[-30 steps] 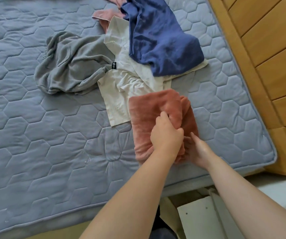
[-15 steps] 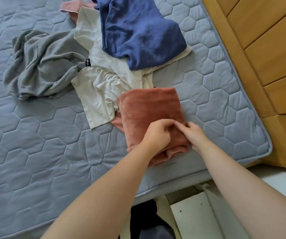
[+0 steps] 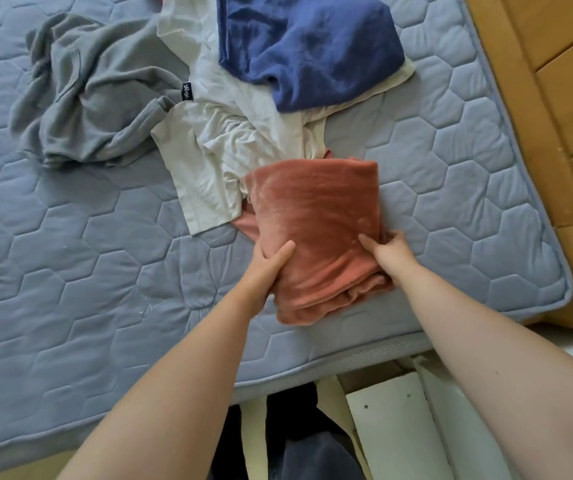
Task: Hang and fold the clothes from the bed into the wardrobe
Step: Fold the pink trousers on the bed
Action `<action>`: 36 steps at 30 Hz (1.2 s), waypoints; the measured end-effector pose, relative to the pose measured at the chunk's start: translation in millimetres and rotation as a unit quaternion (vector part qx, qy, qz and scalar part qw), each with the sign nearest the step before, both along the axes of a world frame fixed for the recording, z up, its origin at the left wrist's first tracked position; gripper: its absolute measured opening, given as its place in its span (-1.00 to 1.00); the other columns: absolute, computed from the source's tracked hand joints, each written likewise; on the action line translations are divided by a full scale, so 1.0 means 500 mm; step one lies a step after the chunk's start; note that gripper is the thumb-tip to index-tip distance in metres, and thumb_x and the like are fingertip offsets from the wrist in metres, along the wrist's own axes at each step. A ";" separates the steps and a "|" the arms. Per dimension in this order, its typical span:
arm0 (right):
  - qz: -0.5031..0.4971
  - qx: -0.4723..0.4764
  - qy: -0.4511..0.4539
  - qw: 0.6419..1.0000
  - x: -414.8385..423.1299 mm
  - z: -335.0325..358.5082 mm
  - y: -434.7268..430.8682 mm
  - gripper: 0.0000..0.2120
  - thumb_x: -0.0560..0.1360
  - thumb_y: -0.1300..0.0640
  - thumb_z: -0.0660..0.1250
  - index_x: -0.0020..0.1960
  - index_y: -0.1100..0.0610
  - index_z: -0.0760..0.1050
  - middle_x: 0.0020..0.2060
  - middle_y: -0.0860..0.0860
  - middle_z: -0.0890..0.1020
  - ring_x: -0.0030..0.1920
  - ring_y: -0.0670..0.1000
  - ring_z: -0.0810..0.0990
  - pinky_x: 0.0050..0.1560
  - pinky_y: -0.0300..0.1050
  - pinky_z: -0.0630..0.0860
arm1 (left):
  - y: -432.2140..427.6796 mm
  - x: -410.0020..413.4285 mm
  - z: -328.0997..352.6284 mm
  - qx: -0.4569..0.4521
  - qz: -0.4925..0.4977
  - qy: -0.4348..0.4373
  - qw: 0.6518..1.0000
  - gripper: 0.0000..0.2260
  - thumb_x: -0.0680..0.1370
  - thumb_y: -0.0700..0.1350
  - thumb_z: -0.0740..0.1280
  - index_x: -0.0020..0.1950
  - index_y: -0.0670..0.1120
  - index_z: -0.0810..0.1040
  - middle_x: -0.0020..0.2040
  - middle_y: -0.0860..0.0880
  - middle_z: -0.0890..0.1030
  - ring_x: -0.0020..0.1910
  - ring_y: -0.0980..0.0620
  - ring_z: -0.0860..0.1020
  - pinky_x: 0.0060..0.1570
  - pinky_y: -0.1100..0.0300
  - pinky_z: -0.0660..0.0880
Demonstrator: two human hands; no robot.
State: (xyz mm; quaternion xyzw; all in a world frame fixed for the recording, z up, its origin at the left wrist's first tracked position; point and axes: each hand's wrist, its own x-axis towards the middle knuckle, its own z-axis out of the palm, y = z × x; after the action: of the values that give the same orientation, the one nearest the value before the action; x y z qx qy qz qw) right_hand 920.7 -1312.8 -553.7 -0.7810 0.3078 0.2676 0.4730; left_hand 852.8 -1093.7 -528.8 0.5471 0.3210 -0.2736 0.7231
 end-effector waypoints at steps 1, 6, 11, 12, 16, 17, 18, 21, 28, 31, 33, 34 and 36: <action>0.010 0.015 0.020 1.000 -0.001 0.000 -0.005 -0.44 0.45 0.03 0.45 0.32 0.27 0.37 0.24 0.18 0.54 0.17 0.11 0.54 0.14 -0.11 0.45 | 0.015 -0.011 -0.009 -0.043 -0.047 0.015 0.998 -0.11 0.22 0.26 0.51 0.45 0.09 0.21 0.30 0.07 0.51 0.24 0.10 0.52 0.20 0.09 0.48; 0.040 0.110 0.110 0.987 -0.012 0.020 -0.017 -0.43 0.47 -0.13 0.37 0.34 0.18 0.41 0.20 0.12 0.58 0.16 0.12 0.58 0.21 0.08 0.50 | 0.018 -0.079 -0.034 -0.113 -0.164 0.006 0.980 -0.09 0.22 0.04 0.57 0.47 0.08 0.17 0.35 0.00 0.48 0.32 0.02 0.47 0.27 0.03 0.44; -0.030 0.295 0.112 0.948 -0.049 0.055 -0.029 -0.49 0.34 0.21 0.40 0.26 0.31 0.46 0.05 0.19 0.65 0.02 0.07 0.64 0.08 -0.07 0.57 | 0.000 -0.049 0.003 0.004 -0.095 -0.021 0.995 -0.40 0.26 -0.14 0.43 0.30 -0.09 0.44 0.12 -0.12 0.64 0.16 -0.12 0.59 0.17 -0.09 0.52; -0.049 0.331 0.105 0.937 -0.060 0.059 -0.035 -0.46 0.30 0.22 0.42 0.25 0.33 0.46 -0.01 0.16 0.67 -0.03 0.04 0.66 0.00 -0.11 0.60 | 0.009 -0.042 0.011 0.005 -0.085 -0.019 0.996 -0.42 0.24 -0.13 0.42 0.26 -0.10 0.48 0.09 -0.15 0.65 0.14 -0.18 0.59 0.16 -0.14 0.52; 0.018 0.325 0.189 0.927 -0.127 0.063 -0.049 -0.45 0.29 0.10 0.51 0.22 0.25 0.48 0.11 0.16 0.64 0.09 0.09 0.64 0.14 0.01 0.55 | 0.059 -0.009 0.036 0.059 -0.050 -0.030 0.997 -0.44 0.19 -0.12 0.41 0.20 -0.06 0.52 0.08 -0.21 0.64 0.10 -0.26 0.58 0.10 -0.21 0.53; 0.109 0.246 0.226 0.936 -0.138 0.067 -0.046 -0.47 0.34 0.05 0.48 0.22 0.25 0.47 0.12 0.15 0.64 0.10 0.10 0.63 0.19 0.01 0.52 | 0.069 -0.005 0.039 0.079 -0.033 -0.036 0.996 -0.49 0.24 -0.17 0.41 0.20 -0.04 0.53 0.07 -0.18 0.64 0.11 -0.24 0.58 0.09 -0.17 0.54; 0.226 0.156 0.263 0.925 -0.142 0.067 -0.043 -0.54 0.41 0.01 0.44 0.19 0.25 0.47 0.10 0.15 0.65 0.07 0.09 0.64 0.14 -0.07 0.54 | 0.075 -0.003 0.039 0.096 -0.011 -0.039 0.995 -0.55 0.32 -0.23 0.40 0.20 -0.02 0.53 0.07 -0.14 0.64 0.12 -0.21 0.58 0.09 -0.12 0.54; 0.399 -0.170 0.164 0.886 -0.114 0.075 -0.033 -0.79 0.52 0.14 0.30 0.06 0.28 0.52 0.03 0.22 0.64 0.03 0.19 0.62 -0.24 -0.22 0.44 | 0.072 -0.003 0.038 0.140 0.016 -0.047 0.989 -0.58 0.43 -0.35 0.33 0.17 0.07 0.55 0.05 -0.08 0.65 0.11 -0.12 0.59 0.10 0.01 0.55; 0.105 -0.269 -0.340 0.895 0.058 0.173 0.060 -0.69 0.37 0.30 0.17 0.06 0.30 0.52 0.02 0.25 0.55 0.11 0.27 0.46 0.15 0.02 0.33 | 0.033 -0.015 0.047 0.196 0.013 -0.092 0.976 -0.49 0.35 -0.38 0.31 0.10 0.17 0.60 0.08 0.05 0.62 0.11 0.11 0.55 0.08 0.20 0.51; 0.223 -0.252 -0.240 0.911 0.122 0.155 0.131 -0.62 0.51 0.06 0.25 0.24 0.25 0.44 0.17 0.22 0.54 0.22 0.25 0.45 0.22 0.03 0.34 | 0.028 -0.025 0.048 0.344 -0.018 -0.089 0.935 -0.58 0.36 -0.32 0.37 0.18 0.00 0.60 0.16 0.00 0.45 0.17 0.04 0.44 0.19 0.18 0.42; 0.229 -0.226 -0.126 0.938 0.141 0.127 0.154 -0.55 0.53 -0.08 0.23 0.25 0.24 0.41 0.19 0.22 0.55 0.23 0.24 0.48 0.16 0.01 0.40 | 0.028 -0.026 0.054 0.384 0.050 -0.043 0.921 -0.79 0.39 -0.21 0.38 -0.03 0.02 0.57 0.01 0.00 0.48 -0.04 0.05 0.50 -0.05 0.27 0.47; 0.226 -0.221 -0.099 0.943 0.142 0.114 0.158 -0.55 0.54 -0.10 0.22 0.23 0.25 0.43 0.19 0.23 0.55 0.22 0.24 0.49 0.14 0.00 0.41 | 0.027 -0.024 0.061 0.356 0.113 0.002 0.928 -0.91 0.42 -0.13 0.38 -0.11 0.00 0.52 -0.09 -0.01 0.53 -0.17 0.06 0.53 -0.22 0.31 0.44; 0.217 -0.218 -0.095 0.947 0.135 0.097 0.155 -0.57 0.55 -0.08 0.20 0.18 0.26 0.47 0.17 0.24 0.56 0.20 0.25 0.50 0.11 -0.01 0.41 | 0.030 -0.016 0.064 0.223 0.227 0.111 0.941 -0.78 0.52 0.02 0.31 -0.21 -0.11 0.49 -0.31 -0.04 0.56 -0.38 0.05 0.51 -0.43 0.28 0.38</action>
State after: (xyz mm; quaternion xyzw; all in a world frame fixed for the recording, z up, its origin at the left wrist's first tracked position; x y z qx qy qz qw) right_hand 988.3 -1235.3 -505.1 -0.9348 0.1354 0.2144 0.2486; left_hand 844.9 -1078.8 -496.6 0.5727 0.5681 -0.0825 0.5852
